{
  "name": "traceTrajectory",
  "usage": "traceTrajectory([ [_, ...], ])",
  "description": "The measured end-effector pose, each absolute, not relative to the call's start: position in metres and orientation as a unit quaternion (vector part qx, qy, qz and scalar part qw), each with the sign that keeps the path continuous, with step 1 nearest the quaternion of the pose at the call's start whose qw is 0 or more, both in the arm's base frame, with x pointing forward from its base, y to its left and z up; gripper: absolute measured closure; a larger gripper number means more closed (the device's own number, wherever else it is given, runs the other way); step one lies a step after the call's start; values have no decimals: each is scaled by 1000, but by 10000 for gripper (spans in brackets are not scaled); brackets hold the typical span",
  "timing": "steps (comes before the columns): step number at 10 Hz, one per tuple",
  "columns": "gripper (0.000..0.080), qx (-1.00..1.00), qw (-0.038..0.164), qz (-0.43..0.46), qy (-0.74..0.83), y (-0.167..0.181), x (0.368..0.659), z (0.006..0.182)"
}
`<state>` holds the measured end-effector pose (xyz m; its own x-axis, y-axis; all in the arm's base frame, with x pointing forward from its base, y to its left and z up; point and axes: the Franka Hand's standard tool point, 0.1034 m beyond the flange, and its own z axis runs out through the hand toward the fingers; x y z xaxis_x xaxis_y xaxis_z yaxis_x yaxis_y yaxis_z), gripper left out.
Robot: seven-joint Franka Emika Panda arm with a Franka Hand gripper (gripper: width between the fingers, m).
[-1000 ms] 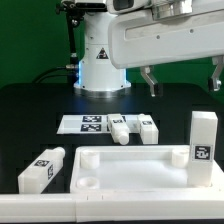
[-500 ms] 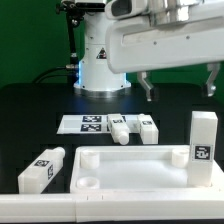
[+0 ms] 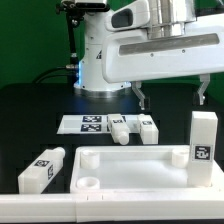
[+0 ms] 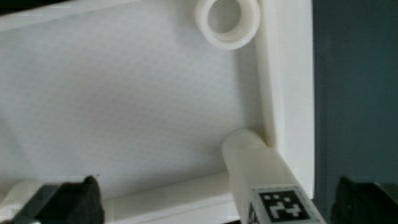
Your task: Assemble desk
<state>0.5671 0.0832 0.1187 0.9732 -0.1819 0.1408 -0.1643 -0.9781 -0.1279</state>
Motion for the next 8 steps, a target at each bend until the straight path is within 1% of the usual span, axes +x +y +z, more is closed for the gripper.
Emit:
traceTrajectory([
  [1,150,-995,51,-66,51,84,560,111],
  [2,150,-997,50,-52,22,83,551,108],
  [4,150,-998,44,-54,-13,88,537,106],
  [6,150,-998,49,-30,-7,86,537,105],
  [7,150,-999,53,-6,-7,88,531,104],
  [8,150,-997,51,65,-6,88,517,102],
])
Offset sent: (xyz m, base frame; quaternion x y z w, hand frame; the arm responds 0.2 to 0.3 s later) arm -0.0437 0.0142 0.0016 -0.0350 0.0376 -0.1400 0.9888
